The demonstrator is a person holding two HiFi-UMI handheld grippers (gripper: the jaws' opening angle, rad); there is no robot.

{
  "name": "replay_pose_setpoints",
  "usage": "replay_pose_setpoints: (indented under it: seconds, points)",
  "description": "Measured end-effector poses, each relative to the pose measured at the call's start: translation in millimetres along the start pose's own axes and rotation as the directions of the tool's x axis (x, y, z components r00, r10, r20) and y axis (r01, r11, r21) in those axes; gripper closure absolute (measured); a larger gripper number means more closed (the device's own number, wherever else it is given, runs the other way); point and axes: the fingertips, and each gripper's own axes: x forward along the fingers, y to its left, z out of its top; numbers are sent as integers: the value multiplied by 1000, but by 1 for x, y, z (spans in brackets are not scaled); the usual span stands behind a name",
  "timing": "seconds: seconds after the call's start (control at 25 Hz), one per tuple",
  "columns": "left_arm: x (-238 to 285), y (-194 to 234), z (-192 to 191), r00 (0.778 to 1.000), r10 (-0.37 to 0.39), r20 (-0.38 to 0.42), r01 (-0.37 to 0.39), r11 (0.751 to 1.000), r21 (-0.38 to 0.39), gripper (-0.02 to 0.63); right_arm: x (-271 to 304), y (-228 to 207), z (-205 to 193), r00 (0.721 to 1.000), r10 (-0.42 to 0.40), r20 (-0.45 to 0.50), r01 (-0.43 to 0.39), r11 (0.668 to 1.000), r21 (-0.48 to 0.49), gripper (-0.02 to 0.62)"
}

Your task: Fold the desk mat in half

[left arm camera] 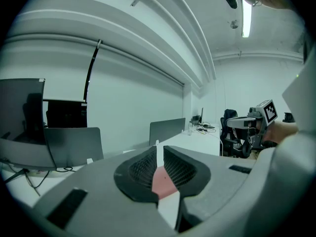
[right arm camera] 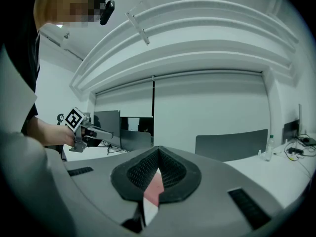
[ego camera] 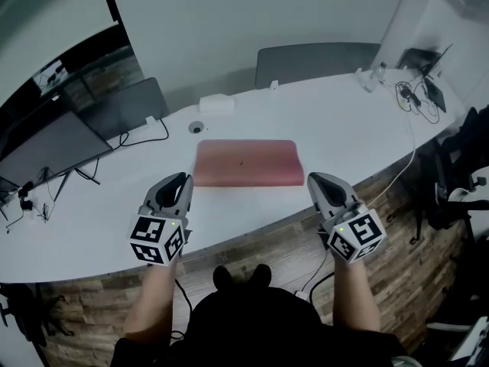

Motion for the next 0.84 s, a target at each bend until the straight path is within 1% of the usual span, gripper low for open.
replay_pose_setpoints:
  seconds: [0.24,0.4,0.56,0.68,0.84]
  points:
    - [-8,6,-9,999,30,15,-30,999,-22,569,2,4,2,1000,14,1,-14,1000,12,594]
    - [-11,10,-14,999,36,5,-36,999,-27,585,-3,-2,4,1000,-8,-6,8,1000,4,594]
    - [-9,13,-15,1000,29,2,-29,999,-32,589,-11,-12,-4,999,-32,-37,33,999,0,594]
    - [-9,14,-11,1000,19,8,-19,999,-26,589,-15,-16,-9,997,-51,-49,52,999,14,594]
    - [-12,22,-8,1000,20,11,-20,1000,-18,589,-12,-11,-12,998,-53,-40,55,998,37,594]
